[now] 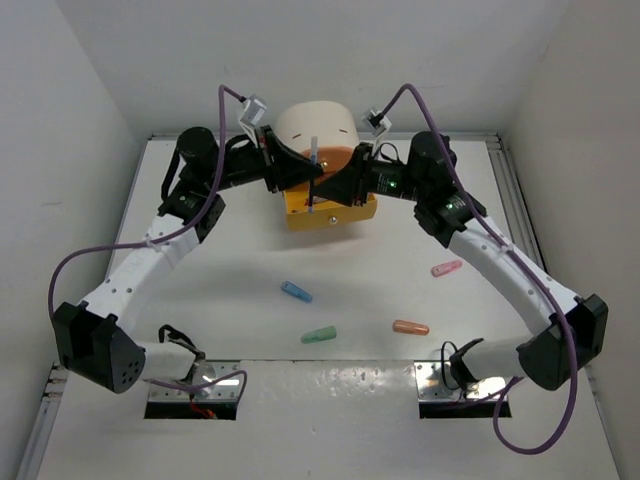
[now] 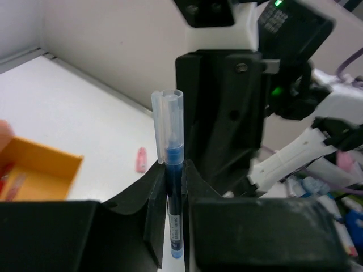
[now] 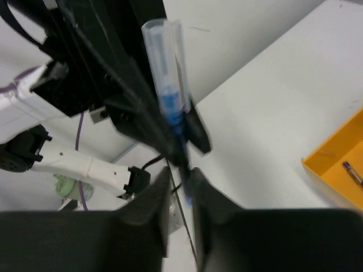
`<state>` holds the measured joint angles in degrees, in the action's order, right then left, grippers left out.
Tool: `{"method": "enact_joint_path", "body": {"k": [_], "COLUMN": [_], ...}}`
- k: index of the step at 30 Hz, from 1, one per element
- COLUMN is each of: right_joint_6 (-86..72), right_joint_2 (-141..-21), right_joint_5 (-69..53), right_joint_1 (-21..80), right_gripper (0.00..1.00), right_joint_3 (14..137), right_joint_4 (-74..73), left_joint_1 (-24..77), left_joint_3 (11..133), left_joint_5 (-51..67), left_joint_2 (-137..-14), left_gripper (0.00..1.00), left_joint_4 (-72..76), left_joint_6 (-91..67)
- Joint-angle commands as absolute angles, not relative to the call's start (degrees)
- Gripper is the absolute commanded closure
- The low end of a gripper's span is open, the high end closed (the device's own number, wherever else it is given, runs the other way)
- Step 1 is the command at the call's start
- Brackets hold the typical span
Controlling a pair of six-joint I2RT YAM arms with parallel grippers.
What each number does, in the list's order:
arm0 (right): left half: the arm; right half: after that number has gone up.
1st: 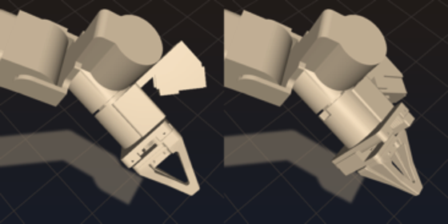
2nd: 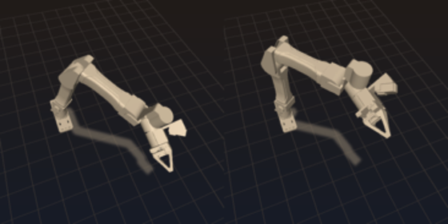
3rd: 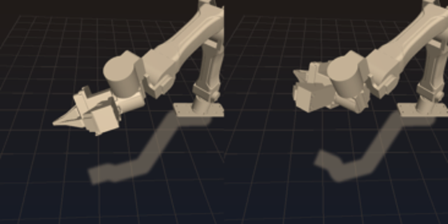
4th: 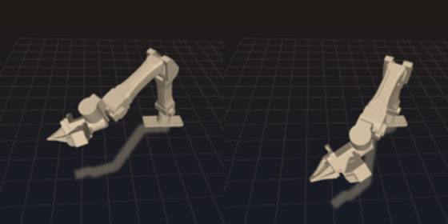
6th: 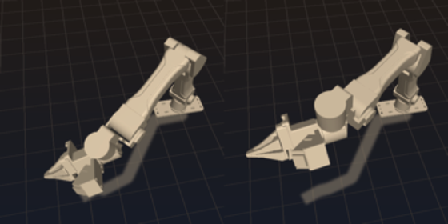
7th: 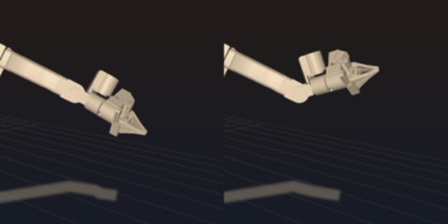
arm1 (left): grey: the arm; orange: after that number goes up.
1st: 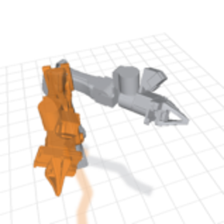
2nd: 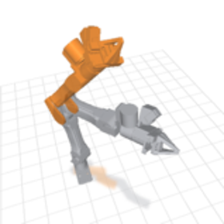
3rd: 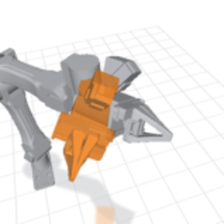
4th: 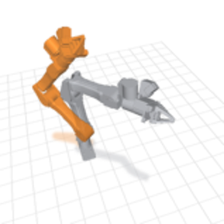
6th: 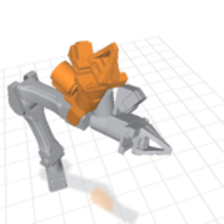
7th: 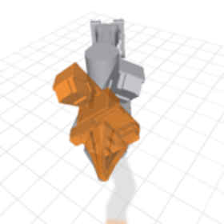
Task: Sort the stationery into containers
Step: Place the pen in the drawer.
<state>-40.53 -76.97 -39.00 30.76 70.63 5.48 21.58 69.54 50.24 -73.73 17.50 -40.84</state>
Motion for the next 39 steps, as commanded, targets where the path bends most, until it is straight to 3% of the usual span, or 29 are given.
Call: {"method": "enact_joint_path", "body": {"k": [1,4,8,14,26,27,29,30,33,36,39], "right_joint_6": [-38.0,-36.1,-30.9,-21.5,-18.5,-18.5,-18.7,-18.7,-20.0,-20.4,-20.7], "right_joint_2": [-76.4,-76.1,-76.2,-74.1,-73.9,-74.1,-74.2,-74.3,-73.9,-73.0,-71.7], "right_joint_5": [-41.0,-41.5,-43.2,-43.4,-46.1,-46.1,-46.1,-46.1,-46.1,-45.6,-44.7], "right_joint_1": [28.4,21.9,11.0,4.0,2.8,3.1,3.2,3.5,4.2,5.4,5.7], "right_gripper": [0.76,0.72,0.73,0.75,0.82,0.82,0.82,0.82,0.82,0.82,0.82], "right_joint_3": [74.3,75.4,75.7,71.5,65.8,65.8,65.7,65.7,65.4,65.6,65.1], "right_joint_4": [1.6,-5.6,-12.1,-18.1,-18.5,-18.4,-18.4,-18.2,-17.3,-17.1,-16.3], "left_joint_1": [18.8,18.6,22.7,27.0,32.1,32.3,32.9,33.4,33.6,32.9,30.1], "left_joint_3": [75.7,88.3,106.0,119.1,124.3,124.7,125.9,126.1,126.8,128.7,124.8], "left_joint_5": [49.5,47.4,34.2,21.0,13.6,13.9,14.0,14.1,14.6,14.8,17.5], "left_joint_2": [-75.5,-81.0,-92.3,-105.2,-117.4,-118.1,-118.8,-119.4,-119.4,-117.1,-110.4], "left_gripper": [0.97,1.00,1.00,1.00,0.94,0.92,0.73,0.54,0.24,0.21,0.28], "left_joint_4": [9.9,-11.1,-31.2,-41.8,-48.2,-48.5,-50.2,-51.2,-52.0,-49.9,-41.8], "left_joint_6": [-30.5,-10.6,6.7,18.1,27.6,28.1,28.7,28.9,29.1,27.2,21.5]}}
